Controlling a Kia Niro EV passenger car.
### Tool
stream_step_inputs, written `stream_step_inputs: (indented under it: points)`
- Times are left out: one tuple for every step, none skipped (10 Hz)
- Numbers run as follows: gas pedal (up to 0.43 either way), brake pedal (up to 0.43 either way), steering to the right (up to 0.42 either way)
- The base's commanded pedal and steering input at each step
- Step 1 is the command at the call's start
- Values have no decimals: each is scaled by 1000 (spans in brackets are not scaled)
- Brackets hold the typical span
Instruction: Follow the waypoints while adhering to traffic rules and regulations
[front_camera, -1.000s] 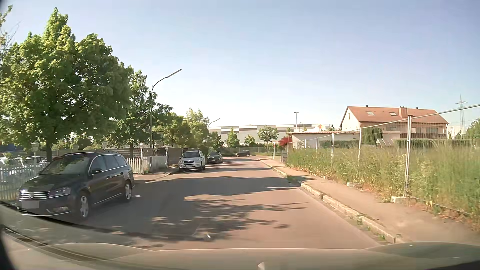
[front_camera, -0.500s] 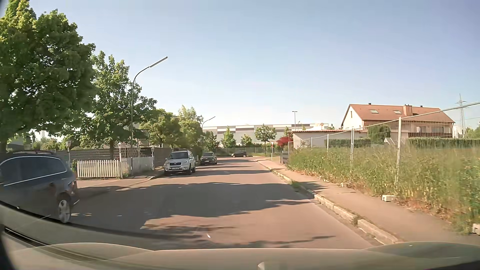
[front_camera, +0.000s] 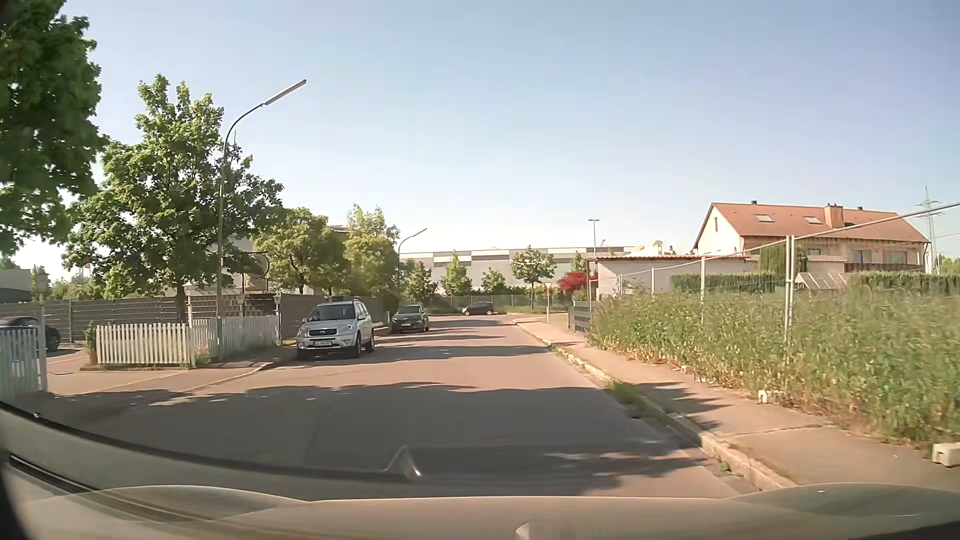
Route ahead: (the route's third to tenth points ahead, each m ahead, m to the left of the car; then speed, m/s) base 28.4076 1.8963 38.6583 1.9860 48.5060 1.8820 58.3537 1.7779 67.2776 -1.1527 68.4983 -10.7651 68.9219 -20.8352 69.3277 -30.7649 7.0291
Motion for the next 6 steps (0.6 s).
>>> stream_step_inputs:
  points:
    - [98, 0, -6]
    - [87, 0, -6]
    - [87, 0, -6]
    - [87, 0, -4]
    - [110, 0, -2]
    - [110, 0, -2]
